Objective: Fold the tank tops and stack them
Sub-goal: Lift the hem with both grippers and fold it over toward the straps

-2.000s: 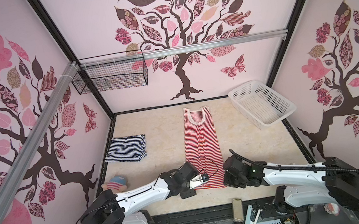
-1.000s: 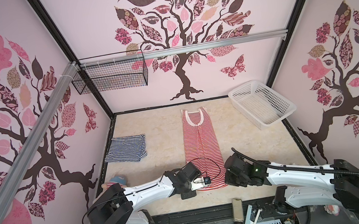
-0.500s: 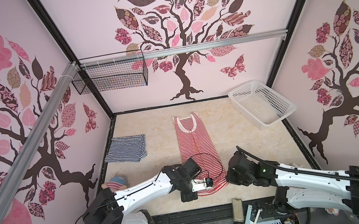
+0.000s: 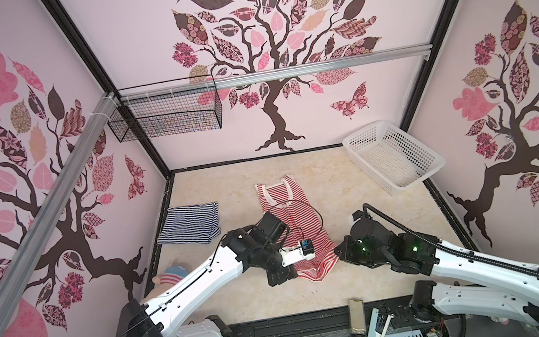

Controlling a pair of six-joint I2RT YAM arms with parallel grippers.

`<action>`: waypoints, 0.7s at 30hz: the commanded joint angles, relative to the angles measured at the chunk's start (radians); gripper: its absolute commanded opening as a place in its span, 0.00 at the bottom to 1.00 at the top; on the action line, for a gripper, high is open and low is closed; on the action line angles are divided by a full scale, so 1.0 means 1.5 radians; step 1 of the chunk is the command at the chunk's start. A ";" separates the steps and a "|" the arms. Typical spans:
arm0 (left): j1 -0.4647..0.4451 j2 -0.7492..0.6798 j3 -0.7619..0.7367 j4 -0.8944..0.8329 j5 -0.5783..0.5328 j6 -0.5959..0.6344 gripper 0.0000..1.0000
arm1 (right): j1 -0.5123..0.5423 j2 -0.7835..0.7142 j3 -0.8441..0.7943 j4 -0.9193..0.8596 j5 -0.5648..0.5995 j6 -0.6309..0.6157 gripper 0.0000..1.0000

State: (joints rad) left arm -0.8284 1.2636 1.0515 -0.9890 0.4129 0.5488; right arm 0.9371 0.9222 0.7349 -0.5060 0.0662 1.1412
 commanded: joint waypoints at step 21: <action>0.280 0.217 0.112 0.280 -0.041 -0.006 0.00 | -0.307 0.489 0.367 0.091 -0.193 -0.241 0.05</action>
State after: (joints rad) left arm -0.4423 1.5360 1.1763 -0.6701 0.3603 0.5503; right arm 0.5026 1.5639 1.2034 -0.4068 -0.1577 0.8288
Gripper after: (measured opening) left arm 0.048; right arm 0.057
